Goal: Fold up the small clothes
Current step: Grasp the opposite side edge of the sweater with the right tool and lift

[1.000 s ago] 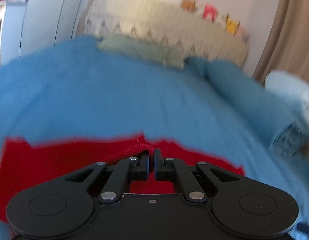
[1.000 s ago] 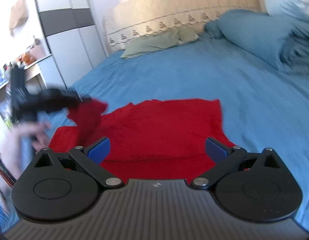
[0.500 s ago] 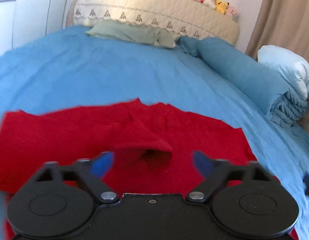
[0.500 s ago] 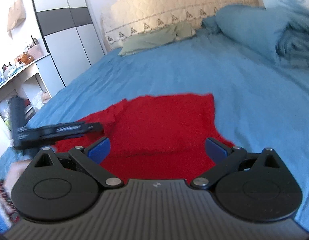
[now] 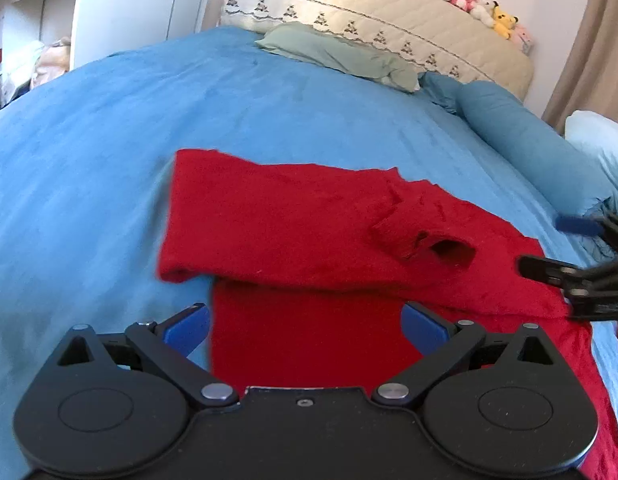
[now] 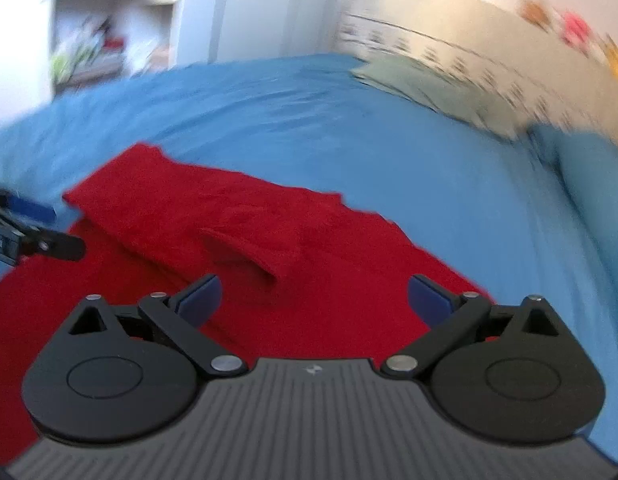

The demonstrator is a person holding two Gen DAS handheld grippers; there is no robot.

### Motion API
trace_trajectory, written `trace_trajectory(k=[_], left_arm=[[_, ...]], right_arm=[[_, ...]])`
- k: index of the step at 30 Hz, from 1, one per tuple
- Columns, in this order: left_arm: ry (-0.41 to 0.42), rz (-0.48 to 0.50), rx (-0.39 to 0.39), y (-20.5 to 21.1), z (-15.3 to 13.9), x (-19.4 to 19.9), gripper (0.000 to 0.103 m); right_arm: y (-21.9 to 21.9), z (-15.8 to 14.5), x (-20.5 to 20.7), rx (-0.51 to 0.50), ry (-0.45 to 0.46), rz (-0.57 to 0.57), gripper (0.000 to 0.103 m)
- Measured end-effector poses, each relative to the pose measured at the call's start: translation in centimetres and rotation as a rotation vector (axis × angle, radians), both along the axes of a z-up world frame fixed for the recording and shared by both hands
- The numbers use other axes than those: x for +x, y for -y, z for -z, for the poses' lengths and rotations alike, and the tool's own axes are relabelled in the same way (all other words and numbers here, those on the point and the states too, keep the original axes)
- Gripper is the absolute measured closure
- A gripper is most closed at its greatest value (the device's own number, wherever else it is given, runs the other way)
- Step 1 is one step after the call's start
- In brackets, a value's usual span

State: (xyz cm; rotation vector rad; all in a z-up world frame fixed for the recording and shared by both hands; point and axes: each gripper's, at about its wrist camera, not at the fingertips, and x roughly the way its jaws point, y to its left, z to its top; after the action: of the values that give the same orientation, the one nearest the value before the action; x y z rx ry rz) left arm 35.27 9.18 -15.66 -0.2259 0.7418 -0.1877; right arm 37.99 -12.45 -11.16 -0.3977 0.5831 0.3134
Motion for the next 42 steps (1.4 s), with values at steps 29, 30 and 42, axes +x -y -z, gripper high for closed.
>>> trace_trajectory(k=[29,30,42], left_arm=[[0.014,0.025,-0.014,-1.9,0.1,-0.9,0.0],[0.013,0.026,-0.013,-1.8,0.0,-0.9,0.0],[-0.005,0.069,0.018,-0.8,0.5,0.1,0.0]], right_arm=[[-3.3,-0.7,8.6,-0.05,0.016,0.042,0.082],[-2.0,-1.6,8.9,-0.007,0.023,0.07,0.082],[12.6,0.3,7.9,0.247,-0.03,0.421,0.082]])
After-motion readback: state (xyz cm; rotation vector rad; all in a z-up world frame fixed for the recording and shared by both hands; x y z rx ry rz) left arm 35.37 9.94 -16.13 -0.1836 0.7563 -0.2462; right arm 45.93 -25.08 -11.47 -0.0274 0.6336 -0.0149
